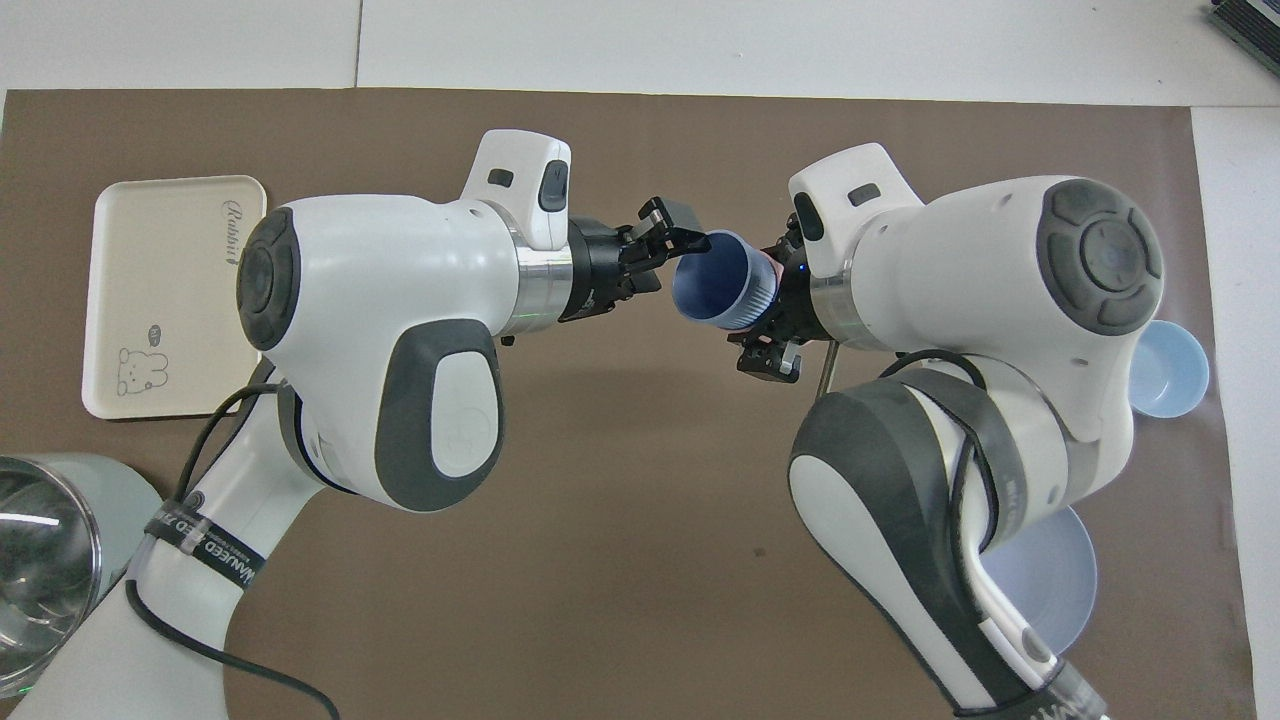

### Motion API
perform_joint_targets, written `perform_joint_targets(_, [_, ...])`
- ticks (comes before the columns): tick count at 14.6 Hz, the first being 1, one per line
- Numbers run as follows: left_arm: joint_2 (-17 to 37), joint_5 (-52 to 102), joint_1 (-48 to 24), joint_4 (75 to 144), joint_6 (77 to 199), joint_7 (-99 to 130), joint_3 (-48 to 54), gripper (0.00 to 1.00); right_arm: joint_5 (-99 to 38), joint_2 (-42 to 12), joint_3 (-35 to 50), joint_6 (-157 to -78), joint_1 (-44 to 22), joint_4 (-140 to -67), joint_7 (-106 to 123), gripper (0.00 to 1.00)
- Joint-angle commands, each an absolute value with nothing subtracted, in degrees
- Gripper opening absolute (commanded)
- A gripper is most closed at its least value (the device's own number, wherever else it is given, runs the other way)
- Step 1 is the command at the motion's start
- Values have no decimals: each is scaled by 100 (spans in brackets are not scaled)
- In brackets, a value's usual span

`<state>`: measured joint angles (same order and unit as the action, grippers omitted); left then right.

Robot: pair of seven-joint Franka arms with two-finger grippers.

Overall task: Place cup on tray
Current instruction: 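Grasp the cup with the left gripper from the right gripper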

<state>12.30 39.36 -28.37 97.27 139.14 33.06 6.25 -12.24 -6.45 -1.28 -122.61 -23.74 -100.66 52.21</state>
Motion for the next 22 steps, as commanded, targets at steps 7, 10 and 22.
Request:
perform_joint_targets(7, [1063, 3973, -2909, 9896, 13447, 3067, 527, 12, -1090, -501, -114, -12296, -2373, -10160, 5089, 0])
perform_joint_targets(10, [1063, 3946, -2865, 9853, 13298, 3067, 519, 0, -1099, -501, -114, -12305, -2373, -10160, 5089, 0])
perform_joint_targets(22, [1582, 3229, -1768, 8324, 11718, 3068, 475, 0, -1116, -414, -140, -12313, -2294, -10107, 5054, 0])
